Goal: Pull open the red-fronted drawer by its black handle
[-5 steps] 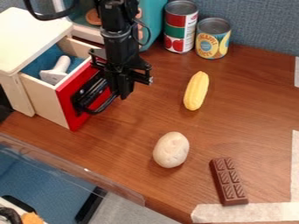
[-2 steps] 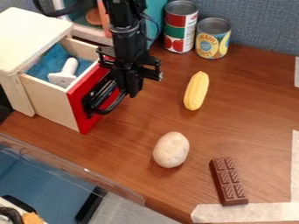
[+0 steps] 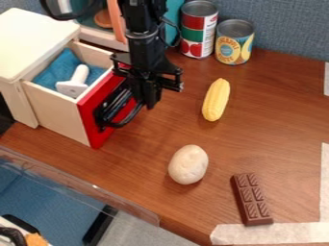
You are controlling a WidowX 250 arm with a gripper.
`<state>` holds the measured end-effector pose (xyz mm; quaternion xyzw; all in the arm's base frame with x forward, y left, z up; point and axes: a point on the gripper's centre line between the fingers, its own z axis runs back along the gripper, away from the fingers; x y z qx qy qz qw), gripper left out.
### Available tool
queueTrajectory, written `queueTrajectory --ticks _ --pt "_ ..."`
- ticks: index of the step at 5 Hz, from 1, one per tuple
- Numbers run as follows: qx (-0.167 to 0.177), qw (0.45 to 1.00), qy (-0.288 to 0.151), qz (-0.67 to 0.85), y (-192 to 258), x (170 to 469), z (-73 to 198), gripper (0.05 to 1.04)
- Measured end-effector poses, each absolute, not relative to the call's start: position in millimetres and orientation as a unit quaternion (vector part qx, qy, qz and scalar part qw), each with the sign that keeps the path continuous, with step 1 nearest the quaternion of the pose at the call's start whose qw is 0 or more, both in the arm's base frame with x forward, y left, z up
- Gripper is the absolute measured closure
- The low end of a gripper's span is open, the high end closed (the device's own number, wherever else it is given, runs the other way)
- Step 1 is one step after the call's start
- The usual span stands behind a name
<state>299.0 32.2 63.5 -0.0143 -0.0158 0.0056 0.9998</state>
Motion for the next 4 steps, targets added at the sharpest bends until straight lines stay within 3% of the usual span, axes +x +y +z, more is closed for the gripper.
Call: queueTrajectory --ticks 1,2,4 --pt "-0.014 1.0 -0.016 0.001 32 297 62 0.917" --pt "-0.018 1.0 -0.015 -0.003 30 296 65 0.687" --pt "-0.037 0.998 -0.051 0.013 35 294 100 0.108"
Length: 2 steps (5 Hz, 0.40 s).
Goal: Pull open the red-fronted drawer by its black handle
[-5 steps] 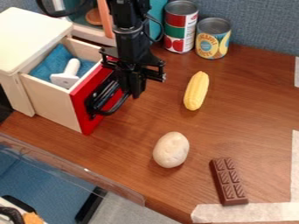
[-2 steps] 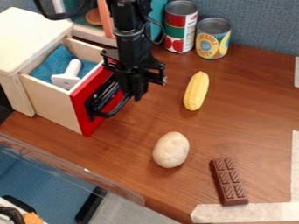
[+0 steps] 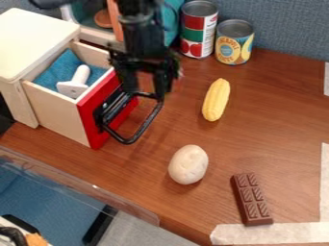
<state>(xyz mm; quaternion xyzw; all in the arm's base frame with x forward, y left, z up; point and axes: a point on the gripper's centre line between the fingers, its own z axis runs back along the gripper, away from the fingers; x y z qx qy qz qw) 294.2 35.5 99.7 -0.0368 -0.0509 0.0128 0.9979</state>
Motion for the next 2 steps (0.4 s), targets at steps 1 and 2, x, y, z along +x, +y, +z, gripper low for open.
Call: queueTrajectory --ticks 1,2 --pt "-0.033 0.996 -0.075 0.038 56 288 124 0.079" --pt "-0.015 0.992 -0.1 0.071 84 285 143 0.083"
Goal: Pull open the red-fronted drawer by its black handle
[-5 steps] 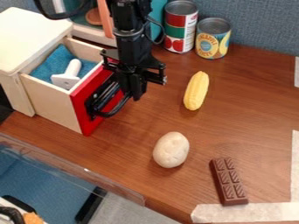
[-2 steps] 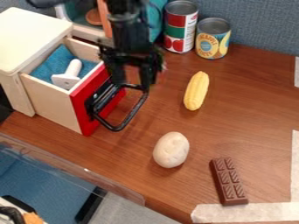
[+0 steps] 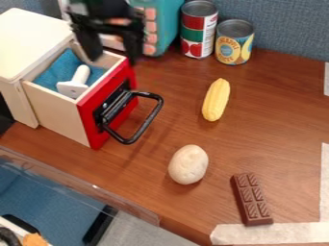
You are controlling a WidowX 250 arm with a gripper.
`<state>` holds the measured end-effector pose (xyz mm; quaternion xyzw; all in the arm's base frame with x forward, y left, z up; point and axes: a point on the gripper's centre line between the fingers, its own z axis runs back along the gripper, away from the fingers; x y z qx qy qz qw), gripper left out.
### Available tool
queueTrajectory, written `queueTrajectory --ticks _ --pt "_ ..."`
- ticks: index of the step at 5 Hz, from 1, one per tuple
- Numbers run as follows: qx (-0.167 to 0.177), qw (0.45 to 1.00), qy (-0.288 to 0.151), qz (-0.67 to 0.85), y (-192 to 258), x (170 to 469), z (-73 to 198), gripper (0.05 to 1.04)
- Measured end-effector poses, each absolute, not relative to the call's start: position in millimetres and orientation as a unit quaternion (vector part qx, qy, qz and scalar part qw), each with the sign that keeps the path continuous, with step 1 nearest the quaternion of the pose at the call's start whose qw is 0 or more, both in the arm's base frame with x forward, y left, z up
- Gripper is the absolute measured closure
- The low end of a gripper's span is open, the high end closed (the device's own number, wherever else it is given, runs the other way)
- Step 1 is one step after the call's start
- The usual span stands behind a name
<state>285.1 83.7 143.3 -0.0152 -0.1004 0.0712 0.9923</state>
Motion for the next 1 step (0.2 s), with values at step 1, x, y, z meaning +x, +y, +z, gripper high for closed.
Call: queueTrajectory --ticks 1 --pt "0.011 0.988 -0.11 0.103 108.1 279.3 150.3 0.083"
